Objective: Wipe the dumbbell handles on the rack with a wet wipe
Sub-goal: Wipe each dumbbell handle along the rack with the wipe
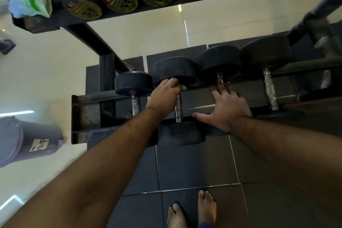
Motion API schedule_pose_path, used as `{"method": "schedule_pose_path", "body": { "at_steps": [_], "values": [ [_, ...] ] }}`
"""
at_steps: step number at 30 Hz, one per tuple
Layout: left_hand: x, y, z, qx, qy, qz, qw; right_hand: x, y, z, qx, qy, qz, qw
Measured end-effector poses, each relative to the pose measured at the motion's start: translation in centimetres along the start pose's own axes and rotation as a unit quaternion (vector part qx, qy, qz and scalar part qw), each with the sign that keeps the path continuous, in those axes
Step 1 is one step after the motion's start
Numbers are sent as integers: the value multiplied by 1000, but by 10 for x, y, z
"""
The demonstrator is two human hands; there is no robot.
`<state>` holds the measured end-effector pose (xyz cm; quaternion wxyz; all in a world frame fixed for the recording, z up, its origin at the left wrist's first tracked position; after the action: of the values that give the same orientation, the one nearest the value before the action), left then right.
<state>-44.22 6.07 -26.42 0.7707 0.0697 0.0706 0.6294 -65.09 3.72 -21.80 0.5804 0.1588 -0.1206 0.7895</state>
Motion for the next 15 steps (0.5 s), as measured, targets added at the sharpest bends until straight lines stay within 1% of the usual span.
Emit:
{"method": "schedule_pose_path", "body": {
  "at_steps": [2, 4, 5, 6, 8, 9, 10, 11, 13, 14, 15],
  "values": [
    [-6, 3, -3, 1, -7, 23, 1000, -1, -1, 1, 2, 1, -4, 1000],
    [-7, 12, -7, 5, -47, 5, 999, -1, -1, 0, 4, -1, -7, 1000],
    [-6, 16, -8, 17, -89, -11, 996, -1, -1, 1, 4, -2, -6, 1000],
    [-3, 20, -9, 34, -146, -32, 988, -1, -1, 1, 4, -1, -4, 1000],
    [5, 23, -6, 65, -290, -64, 953, 0, -1, 1, 1, 3, -3, 1000],
    [5, 20, -3, 76, -316, -71, 943, 0, -1, 1, 0, 4, -4, 1000],
    [0, 16, 0, 73, -301, -74, 948, 0, -1, 2, 1, 6, -6, 1000],
    [-7, 13, 6, 53, -254, -75, 963, -1, -1, 2, 2, 5, -6, 1000],
    [-18, 13, 17, 0, -119, -43, 992, -1, -2, 1, 2, 2, -8, 1000],
    [-20, 14, 18, -32, -82, -32, 996, -1, -2, 1, 1, 3, -9, 1000],
    [-23, 18, 16, -63, -83, -41, 994, -1, -2, 1, 0, 5, -9, 1000]
  ]
}}
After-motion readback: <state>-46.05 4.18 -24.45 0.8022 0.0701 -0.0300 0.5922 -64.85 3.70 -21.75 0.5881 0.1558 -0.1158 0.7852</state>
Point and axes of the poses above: each hand's wrist, its own x-axis away from the middle knuckle, its own z-axis out of the back of the hand, y = z × x, the point moved 3 cm from there along -x, towards the middle knuckle, and after that the axes turned 4 degrees about -z, right-handed, at the moved point
